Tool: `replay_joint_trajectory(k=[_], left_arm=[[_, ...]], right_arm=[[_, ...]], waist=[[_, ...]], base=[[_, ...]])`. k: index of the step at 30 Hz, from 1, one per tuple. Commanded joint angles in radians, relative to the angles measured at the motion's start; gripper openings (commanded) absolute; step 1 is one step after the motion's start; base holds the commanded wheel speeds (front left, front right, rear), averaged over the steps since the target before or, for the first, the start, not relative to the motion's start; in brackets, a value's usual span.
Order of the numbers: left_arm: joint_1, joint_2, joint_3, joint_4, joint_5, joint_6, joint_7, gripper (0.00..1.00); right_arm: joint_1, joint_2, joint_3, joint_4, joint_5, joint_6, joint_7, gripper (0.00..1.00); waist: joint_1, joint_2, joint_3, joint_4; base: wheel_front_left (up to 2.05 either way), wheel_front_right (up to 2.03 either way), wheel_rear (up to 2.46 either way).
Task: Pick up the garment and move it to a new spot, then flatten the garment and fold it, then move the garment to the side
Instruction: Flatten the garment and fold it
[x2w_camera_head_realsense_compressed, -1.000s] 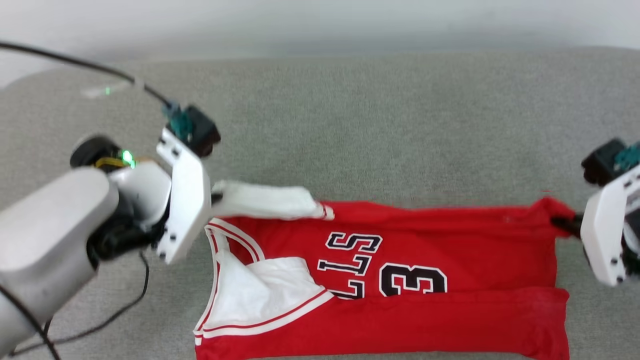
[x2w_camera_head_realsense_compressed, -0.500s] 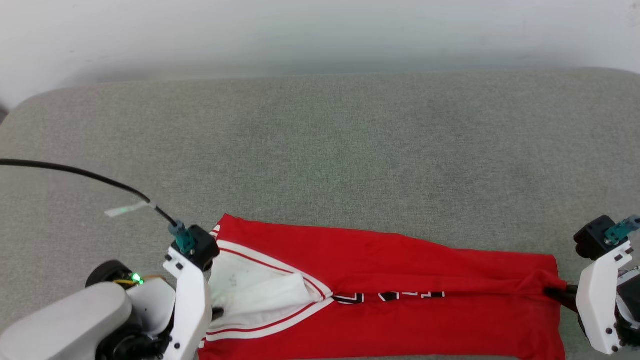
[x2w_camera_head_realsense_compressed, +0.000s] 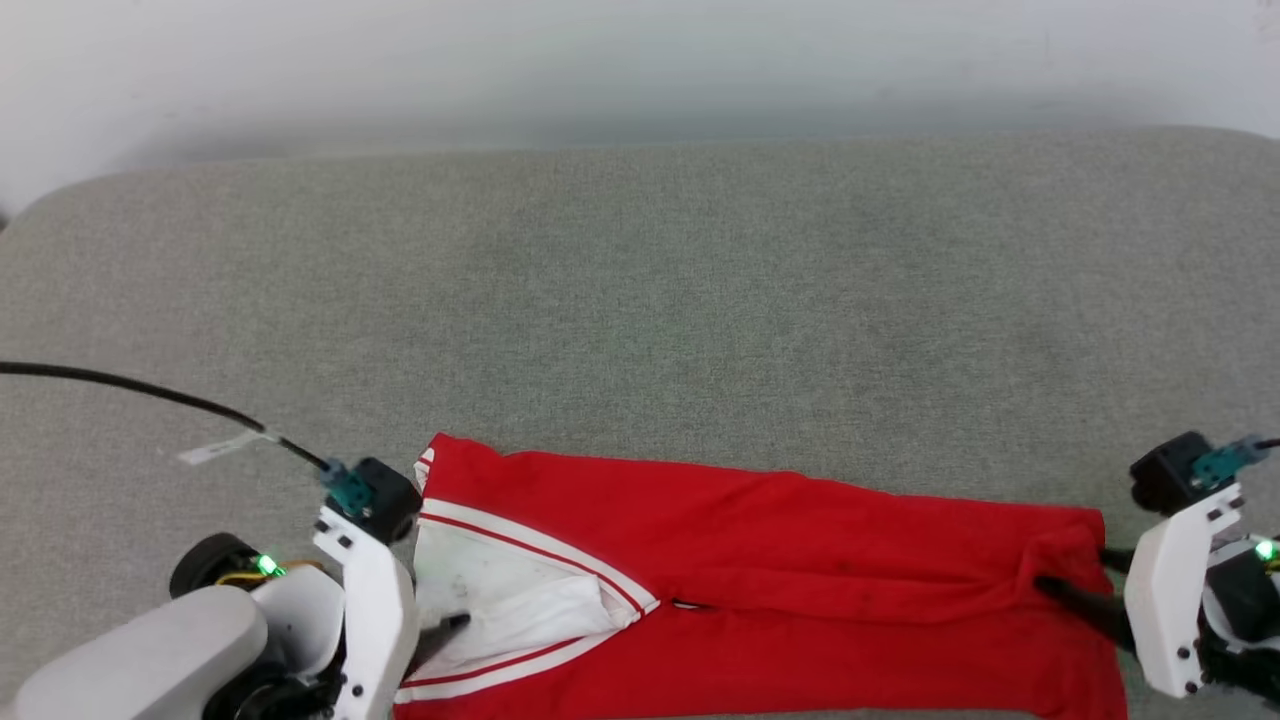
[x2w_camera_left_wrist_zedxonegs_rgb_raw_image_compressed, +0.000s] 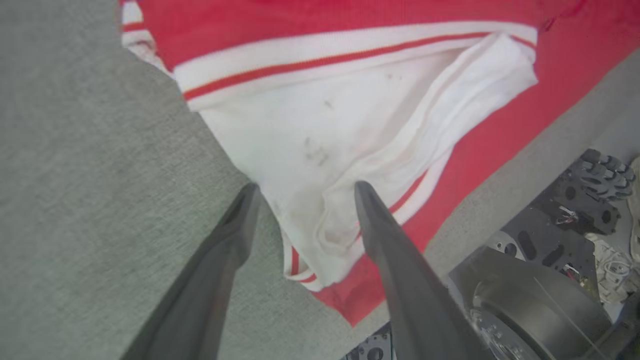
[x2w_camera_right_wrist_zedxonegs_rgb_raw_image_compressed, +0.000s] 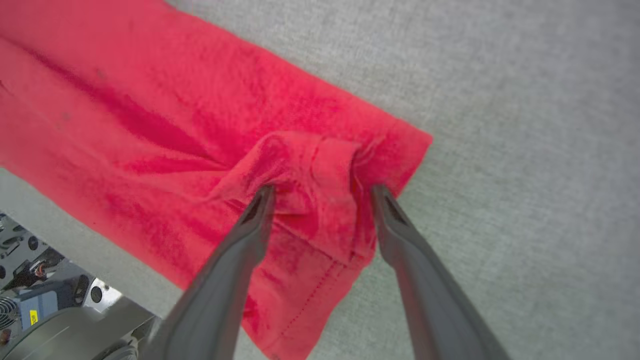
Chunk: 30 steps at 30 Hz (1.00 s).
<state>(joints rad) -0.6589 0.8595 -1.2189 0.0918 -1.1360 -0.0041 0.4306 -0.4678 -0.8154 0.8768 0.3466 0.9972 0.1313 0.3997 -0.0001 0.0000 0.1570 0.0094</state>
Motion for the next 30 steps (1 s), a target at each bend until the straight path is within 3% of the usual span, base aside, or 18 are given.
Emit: replay_joint_trajectory(k=[1,5,11,17,18,23,26,30], left_arm=[[0.009,0.011,0.020,-0.018,0.012,0.014,-0.047,1.00],[0.035,0.038,0.074,-0.064,0.021,0.067,-0.172,1.00],[0.085,0.042,0.161,-0.127,0.067,0.203,-0.408,1.00],[0.144,0.012,0.225,-0.127,0.154,0.344,-0.643,1.00],[0.144,0.012,0.225,-0.127,0.154,0.344,-0.643,1.00],[0.219,-0.040,0.314,-0.129,0.219,0.450,-0.695,1.00],[0.278,-0.078,0.409,-0.155,0.316,0.506,-0.697,1.00],[0.378,-0.141,0.537,-0.196,0.425,0.535,-0.696,1.00]], right_arm=[[-0.002,-0.016,-0.026,-0.025,0.001,-0.001,-0.023,1.00],[0.025,-0.052,-0.094,-0.086,0.003,-0.001,-0.074,1.00],[0.089,-0.088,-0.256,-0.136,0.035,-0.001,-0.132,1.00],[0.185,-0.054,-0.390,-0.106,0.042,-0.001,-0.142,1.00],[0.185,-0.054,-0.390,-0.106,0.042,-0.001,-0.142,1.00],[0.264,0.012,-0.473,-0.058,0.063,-0.001,-0.118,1.00],[0.300,0.052,-0.509,-0.033,0.087,-0.001,-0.092,1.00],[0.332,0.107,-0.539,-0.009,0.118,-0.001,-0.058,1.00]], waist=[[0.0001,0.0000,-0.016,-0.005],[0.0001,0.0000,-0.030,-0.009],[0.0001,0.0000,-0.033,-0.009],[0.0001,0.0000,-0.021,-0.004],[0.0001,0.0000,-0.021,-0.004],[0.0001,0.0000,-0.011,0.005],[0.0001,0.0000,-0.006,0.010],[0.0001,0.0000,0.002,0.016]], base=[[0.00,0.00,0.00],[0.00,0.00,0.00],[0.00,0.00,0.00],[0.00,0.00,0.00],[0.00,0.00,0.00],[0.00,0.00,0.00],[0.00,0.00,0.00],[0.00,0.00,0.00]])
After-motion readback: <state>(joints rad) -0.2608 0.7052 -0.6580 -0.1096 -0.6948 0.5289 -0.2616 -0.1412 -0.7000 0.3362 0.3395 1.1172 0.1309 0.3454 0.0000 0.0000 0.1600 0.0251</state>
